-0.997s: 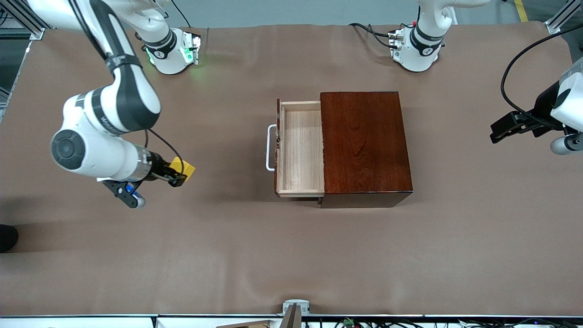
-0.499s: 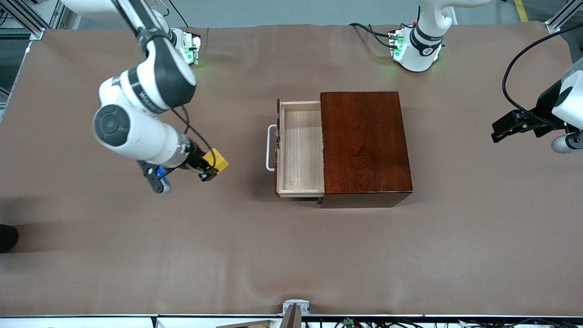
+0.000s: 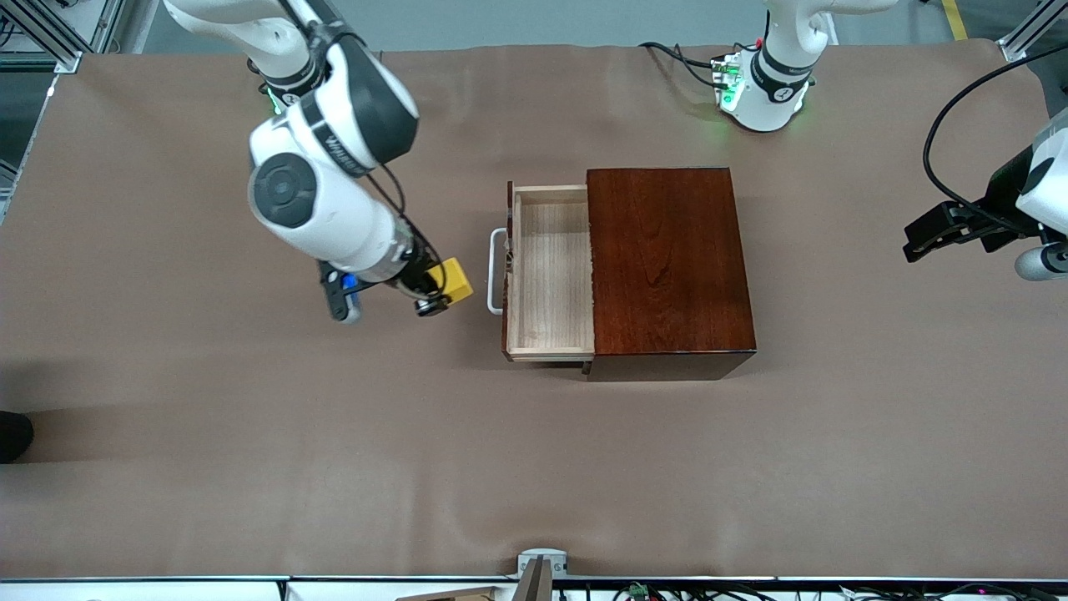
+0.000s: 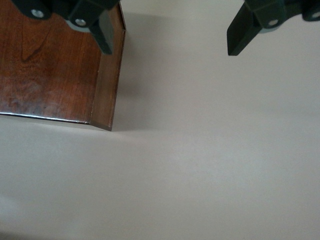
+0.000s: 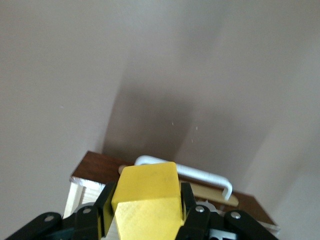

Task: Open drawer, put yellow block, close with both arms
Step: 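Carry the yellow cube with the right gripper over the open drawer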

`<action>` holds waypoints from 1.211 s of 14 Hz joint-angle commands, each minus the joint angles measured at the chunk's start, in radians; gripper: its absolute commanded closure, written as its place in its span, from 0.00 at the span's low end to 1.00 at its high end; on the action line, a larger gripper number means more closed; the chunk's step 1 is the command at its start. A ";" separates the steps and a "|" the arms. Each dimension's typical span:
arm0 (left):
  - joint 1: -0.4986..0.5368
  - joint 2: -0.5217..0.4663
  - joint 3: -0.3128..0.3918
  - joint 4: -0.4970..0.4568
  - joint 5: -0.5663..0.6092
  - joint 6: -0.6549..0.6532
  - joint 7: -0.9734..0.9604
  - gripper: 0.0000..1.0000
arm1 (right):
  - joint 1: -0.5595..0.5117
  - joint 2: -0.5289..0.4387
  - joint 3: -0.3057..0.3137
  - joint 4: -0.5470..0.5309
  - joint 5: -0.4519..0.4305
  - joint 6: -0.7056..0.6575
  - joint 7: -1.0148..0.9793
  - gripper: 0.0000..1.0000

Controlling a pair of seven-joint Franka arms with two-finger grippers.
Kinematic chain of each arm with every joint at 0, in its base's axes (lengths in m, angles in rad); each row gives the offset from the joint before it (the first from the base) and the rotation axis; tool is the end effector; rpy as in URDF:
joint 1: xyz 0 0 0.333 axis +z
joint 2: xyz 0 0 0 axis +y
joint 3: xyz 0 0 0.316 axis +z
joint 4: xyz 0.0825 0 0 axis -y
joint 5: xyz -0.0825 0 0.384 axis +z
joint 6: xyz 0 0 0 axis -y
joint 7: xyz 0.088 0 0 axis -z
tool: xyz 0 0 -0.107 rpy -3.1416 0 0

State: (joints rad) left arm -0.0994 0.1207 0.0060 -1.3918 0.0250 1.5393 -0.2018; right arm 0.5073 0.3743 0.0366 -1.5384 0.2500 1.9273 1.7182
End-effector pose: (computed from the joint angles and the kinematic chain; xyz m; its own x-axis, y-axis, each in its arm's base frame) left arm 0.5870 -0.0525 0.6369 0.9936 0.1089 0.0314 0.1095 -0.9938 -0.0198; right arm 0.5678 0.3598 0.4426 0.2900 -0.9254 -0.2439 -0.9512 -0.3067 0.0327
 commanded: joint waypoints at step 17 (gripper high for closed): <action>0.029 -0.061 -0.003 -0.019 0.009 -0.007 0.076 0.00 | 0.215 0.206 -0.012 0.003 0.014 0.205 0.458 1.00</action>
State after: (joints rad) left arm -0.0873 0.0810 0.0103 -1.3949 0.0250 1.5374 -0.1632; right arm 0.7052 0.5668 0.0357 -1.5433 0.2539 2.1190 2.1358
